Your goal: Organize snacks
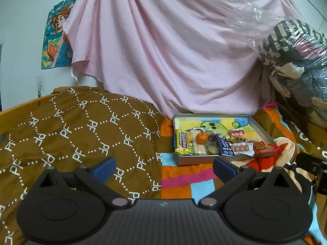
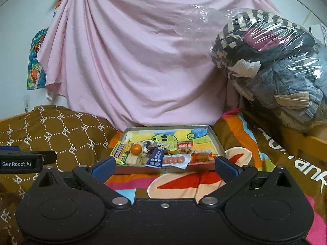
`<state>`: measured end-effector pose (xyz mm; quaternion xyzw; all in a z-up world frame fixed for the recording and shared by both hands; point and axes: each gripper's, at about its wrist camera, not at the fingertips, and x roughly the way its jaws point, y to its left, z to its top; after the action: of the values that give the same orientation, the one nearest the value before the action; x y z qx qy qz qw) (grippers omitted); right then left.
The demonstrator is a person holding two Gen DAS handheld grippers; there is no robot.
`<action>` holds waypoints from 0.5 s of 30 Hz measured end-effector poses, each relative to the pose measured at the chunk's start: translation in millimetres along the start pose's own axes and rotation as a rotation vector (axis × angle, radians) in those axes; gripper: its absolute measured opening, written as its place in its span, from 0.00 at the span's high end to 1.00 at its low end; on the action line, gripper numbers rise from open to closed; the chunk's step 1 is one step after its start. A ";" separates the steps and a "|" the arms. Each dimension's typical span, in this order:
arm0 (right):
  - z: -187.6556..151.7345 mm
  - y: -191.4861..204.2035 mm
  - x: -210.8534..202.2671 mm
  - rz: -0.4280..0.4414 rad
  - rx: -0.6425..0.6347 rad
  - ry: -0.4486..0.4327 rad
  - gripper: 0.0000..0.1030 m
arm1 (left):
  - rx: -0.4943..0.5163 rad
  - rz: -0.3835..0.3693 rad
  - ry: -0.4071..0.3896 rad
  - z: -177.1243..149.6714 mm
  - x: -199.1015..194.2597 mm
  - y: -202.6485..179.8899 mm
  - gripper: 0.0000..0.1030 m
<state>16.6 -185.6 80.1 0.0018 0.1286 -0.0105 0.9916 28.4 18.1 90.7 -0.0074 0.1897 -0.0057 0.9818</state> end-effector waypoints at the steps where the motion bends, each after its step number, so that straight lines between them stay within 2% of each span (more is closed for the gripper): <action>1: -1.5 0.7 -2.2 -0.004 -0.001 -0.001 0.01 | 0.000 -0.003 0.004 -1.9 -0.9 0.2 0.00; 15: -18.1 5.6 -12.5 -0.018 -0.011 0.026 0.01 | 0.029 0.000 0.039 -28.7 -7.5 4.4 0.00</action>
<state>0.0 -179.6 65.8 -0.0047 0.1417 -0.0187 0.9897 10.9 22.2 66.7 0.0071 0.2088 -0.0089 0.9779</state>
